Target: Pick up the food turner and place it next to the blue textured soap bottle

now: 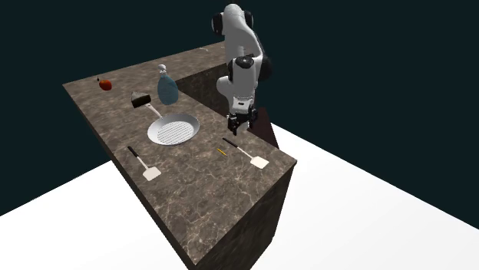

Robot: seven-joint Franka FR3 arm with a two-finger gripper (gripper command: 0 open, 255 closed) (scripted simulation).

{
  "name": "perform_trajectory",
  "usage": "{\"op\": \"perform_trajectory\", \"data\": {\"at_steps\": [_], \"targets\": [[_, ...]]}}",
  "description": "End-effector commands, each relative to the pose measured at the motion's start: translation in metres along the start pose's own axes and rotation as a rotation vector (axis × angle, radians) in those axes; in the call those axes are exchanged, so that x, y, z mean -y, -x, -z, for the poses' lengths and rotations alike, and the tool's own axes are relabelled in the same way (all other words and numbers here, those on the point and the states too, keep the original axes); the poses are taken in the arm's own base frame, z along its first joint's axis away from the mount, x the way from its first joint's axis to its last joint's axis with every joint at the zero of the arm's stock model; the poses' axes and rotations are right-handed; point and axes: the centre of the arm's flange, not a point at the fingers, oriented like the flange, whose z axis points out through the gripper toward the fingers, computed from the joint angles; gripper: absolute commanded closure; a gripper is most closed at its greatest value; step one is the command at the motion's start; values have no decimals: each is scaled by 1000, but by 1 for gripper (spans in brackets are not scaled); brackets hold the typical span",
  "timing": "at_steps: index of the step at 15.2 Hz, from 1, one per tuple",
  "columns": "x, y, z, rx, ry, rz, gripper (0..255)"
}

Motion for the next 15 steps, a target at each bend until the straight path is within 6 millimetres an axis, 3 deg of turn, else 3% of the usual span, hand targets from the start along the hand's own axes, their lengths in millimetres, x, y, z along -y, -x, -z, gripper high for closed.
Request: {"op": "perform_trajectory", "data": {"at_steps": [1,4,11,15], "targets": [[-6,-12,-23,8,16,90,0],[-12,-30,-55,21,36,207,0],[-13,-29,-92,21,36,207,0],[-13,-29,-95,21,36,207,0]]}}
